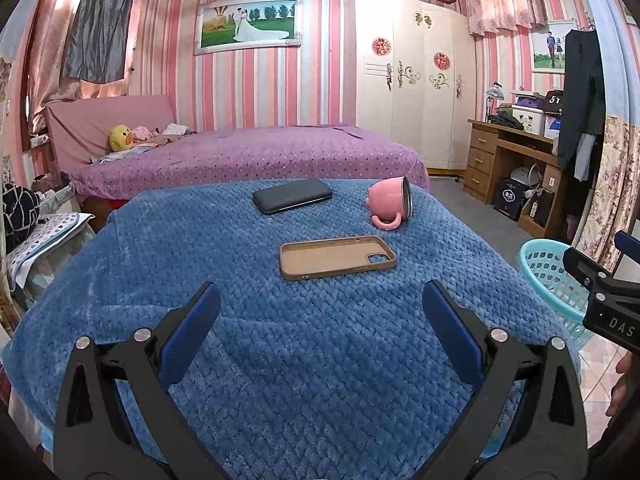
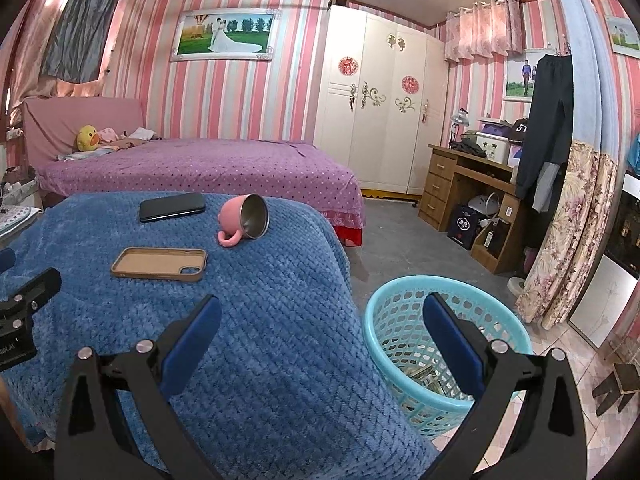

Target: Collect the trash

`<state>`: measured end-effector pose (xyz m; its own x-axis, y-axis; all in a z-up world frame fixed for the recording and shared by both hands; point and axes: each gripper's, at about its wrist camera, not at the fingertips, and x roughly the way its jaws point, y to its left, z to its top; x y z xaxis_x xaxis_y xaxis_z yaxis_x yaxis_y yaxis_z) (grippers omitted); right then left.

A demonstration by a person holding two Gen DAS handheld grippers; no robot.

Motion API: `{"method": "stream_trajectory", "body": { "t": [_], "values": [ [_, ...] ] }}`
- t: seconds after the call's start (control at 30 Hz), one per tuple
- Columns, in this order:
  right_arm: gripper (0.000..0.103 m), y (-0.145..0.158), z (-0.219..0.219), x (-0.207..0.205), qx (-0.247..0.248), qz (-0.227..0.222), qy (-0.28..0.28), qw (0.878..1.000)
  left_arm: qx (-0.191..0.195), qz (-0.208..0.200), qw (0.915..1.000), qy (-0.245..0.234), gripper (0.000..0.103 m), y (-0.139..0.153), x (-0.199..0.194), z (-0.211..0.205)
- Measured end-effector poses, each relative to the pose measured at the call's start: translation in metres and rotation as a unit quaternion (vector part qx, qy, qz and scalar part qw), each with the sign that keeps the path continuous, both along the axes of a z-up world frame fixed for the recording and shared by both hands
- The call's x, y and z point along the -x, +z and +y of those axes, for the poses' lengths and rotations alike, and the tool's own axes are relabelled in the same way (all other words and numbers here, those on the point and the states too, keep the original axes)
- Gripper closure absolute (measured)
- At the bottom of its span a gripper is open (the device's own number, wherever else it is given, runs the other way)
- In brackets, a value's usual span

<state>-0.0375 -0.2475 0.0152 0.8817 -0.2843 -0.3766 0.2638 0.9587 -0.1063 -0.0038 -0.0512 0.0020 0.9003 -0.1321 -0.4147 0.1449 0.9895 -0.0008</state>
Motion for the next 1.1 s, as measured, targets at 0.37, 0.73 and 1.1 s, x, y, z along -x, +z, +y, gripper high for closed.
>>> {"method": "stream_trajectory", "body": {
  "t": [0.37, 0.73, 1.1],
  "values": [
    [0.005, -0.0017, 0.0009, 0.0009, 0.005, -0.001, -0.003, 1.0, 0.005, 0.005, 1.0, 0.002, 0.005, 0.0009, 0.0002, 0.0032],
    [0.005, -0.0026, -0.0015, 0.0027, 0.004, -0.001, -0.006, 1.0, 0.011, 0.006, 0.9999, 0.004, 0.005, 0.0006, -0.0005, 0.0083],
    [0.005, -0.0032, -0.0044, 0.0027, 0.002, -0.001, -0.006, 1.0, 0.012, 0.009, 0.9999, 0.002, 0.005, 0.0005, -0.0021, 0.0068]
  ]
}}
